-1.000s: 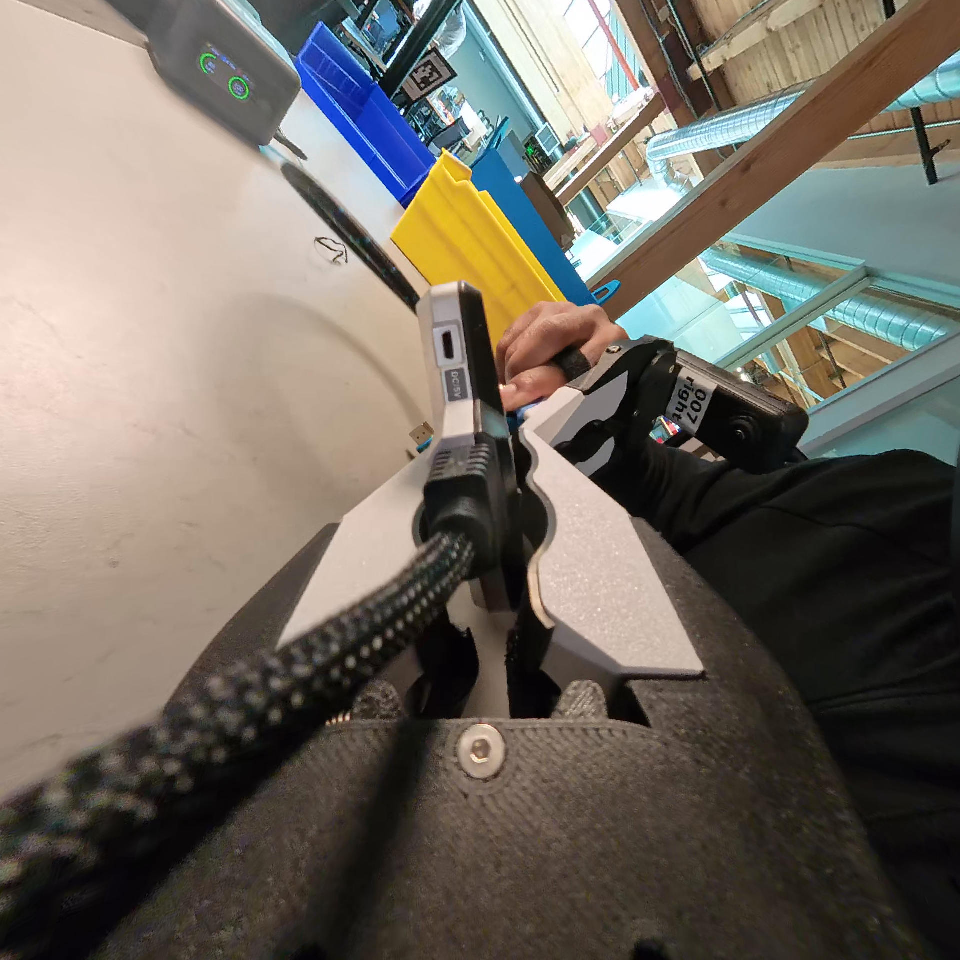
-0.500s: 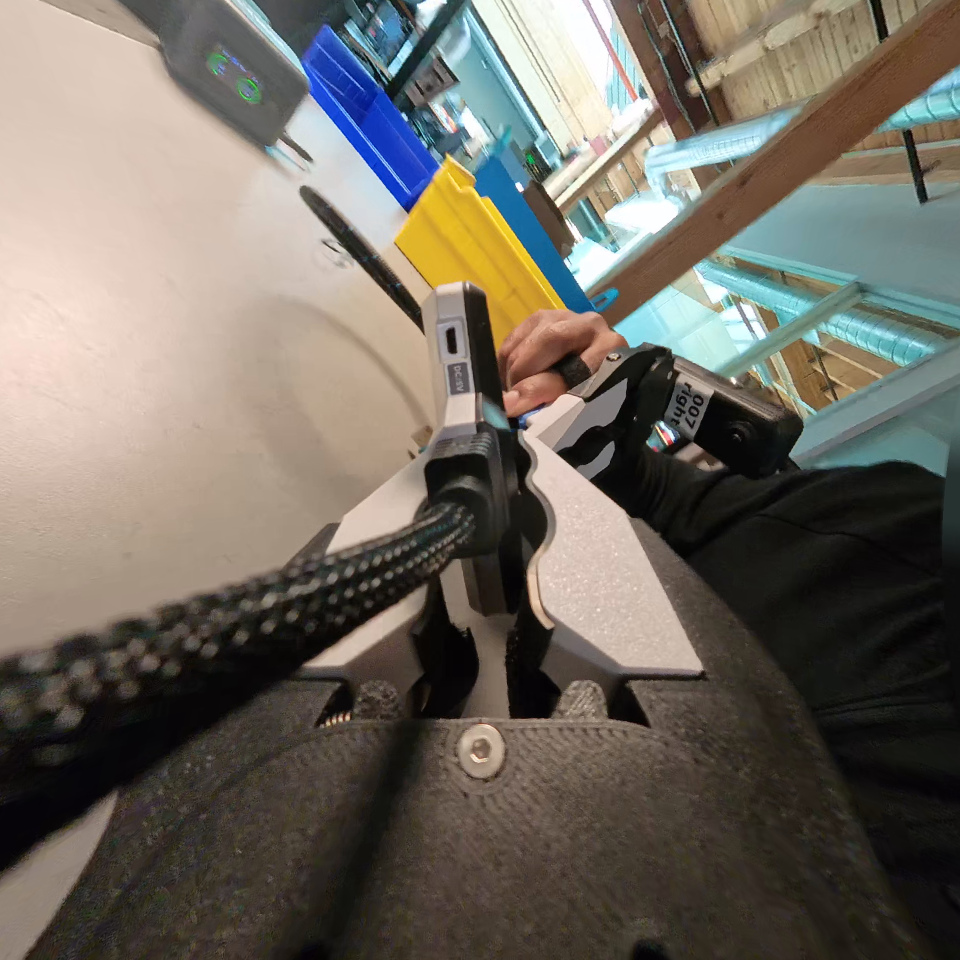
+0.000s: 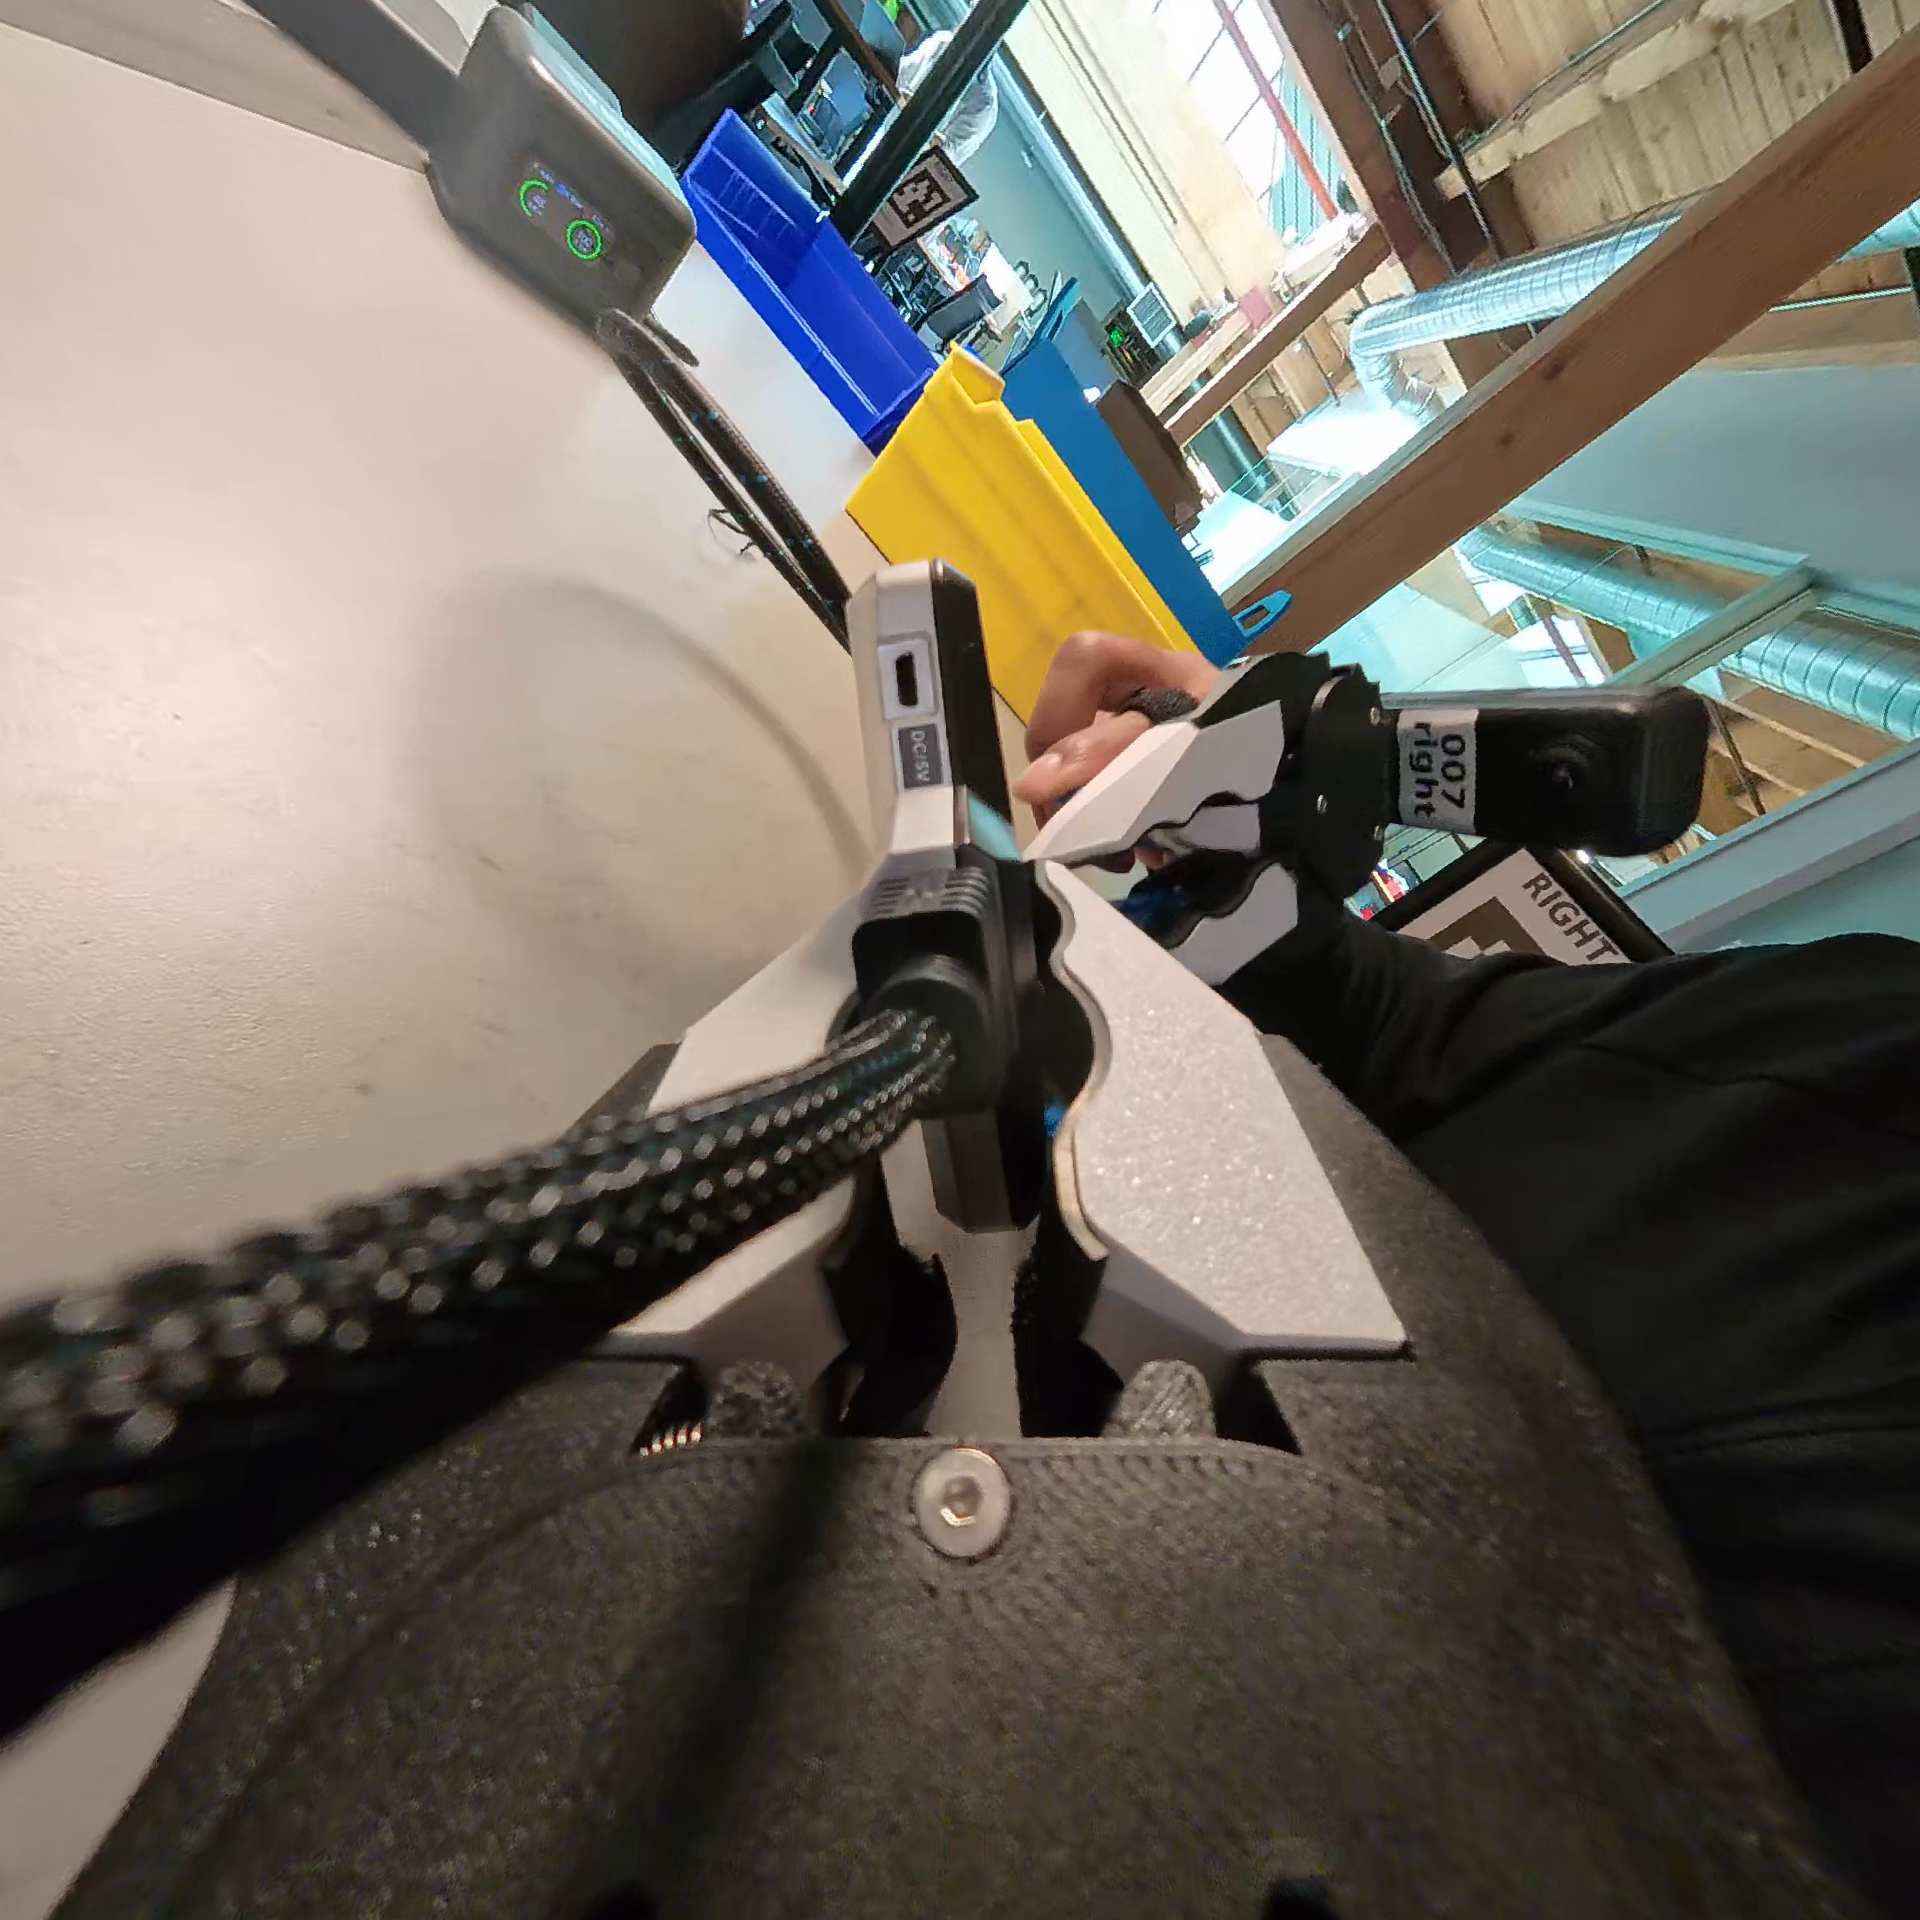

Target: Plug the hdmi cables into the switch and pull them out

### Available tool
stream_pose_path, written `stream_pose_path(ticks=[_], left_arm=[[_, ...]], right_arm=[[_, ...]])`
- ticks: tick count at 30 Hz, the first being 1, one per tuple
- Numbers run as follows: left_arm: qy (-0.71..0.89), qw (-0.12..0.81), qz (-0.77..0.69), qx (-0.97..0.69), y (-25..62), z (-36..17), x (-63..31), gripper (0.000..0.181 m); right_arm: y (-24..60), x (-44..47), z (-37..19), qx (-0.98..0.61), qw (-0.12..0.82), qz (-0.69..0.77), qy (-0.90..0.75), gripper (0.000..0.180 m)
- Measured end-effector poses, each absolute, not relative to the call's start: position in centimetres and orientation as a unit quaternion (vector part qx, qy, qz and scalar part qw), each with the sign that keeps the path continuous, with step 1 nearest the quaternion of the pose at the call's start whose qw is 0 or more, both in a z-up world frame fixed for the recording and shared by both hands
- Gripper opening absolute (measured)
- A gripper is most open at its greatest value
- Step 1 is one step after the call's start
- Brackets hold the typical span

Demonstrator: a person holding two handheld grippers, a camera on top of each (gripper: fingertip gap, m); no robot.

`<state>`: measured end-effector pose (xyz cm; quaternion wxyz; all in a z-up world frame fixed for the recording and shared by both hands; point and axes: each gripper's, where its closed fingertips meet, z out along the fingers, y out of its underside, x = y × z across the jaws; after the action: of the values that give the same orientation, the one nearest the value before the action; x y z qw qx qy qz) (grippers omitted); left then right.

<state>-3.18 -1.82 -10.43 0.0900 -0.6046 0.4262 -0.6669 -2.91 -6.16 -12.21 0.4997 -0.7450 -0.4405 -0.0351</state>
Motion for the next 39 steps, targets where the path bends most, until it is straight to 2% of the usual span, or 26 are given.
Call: stream_pose_path(ticks=[4, 7, 9, 19, 39], left_arm=[[0.438, 0.089, -0.661, -0.602, -2.3, -10.6, -3.2, 0.025], [0.441, 0.088, -0.659, -0.603, -2.3, -10.7, -3.2, 0.025], [0.445, 0.082, -0.656, -0.604, -2.4, -10.8, -3.3, 0.020], [0.445, 0.063, -0.672, -0.589, -2.9, -10.3, -3.4, 0.021], [0.476, 0.044, -0.659, -0.580, -4.3, -10.9, -3.6, 0.021]], right_arm=[[-5.2, -3.4, -13.8, -0.765, 0.467, -0.070, -0.439, 0.029], [-5.3, -3.9, -14.3, -0.755, 0.456, -0.092, -0.462, 0.009], [-5.5, -3.8, -14.2, -0.744, 0.455, -0.106, -0.477, 0.008], [-5.9, -3.3, -13.3, -0.719, 0.482, -0.097, -0.490, 0.008], [-7.4, -2.8, -13.8, -0.702, 0.455, -0.099, -0.539, 0.006]])
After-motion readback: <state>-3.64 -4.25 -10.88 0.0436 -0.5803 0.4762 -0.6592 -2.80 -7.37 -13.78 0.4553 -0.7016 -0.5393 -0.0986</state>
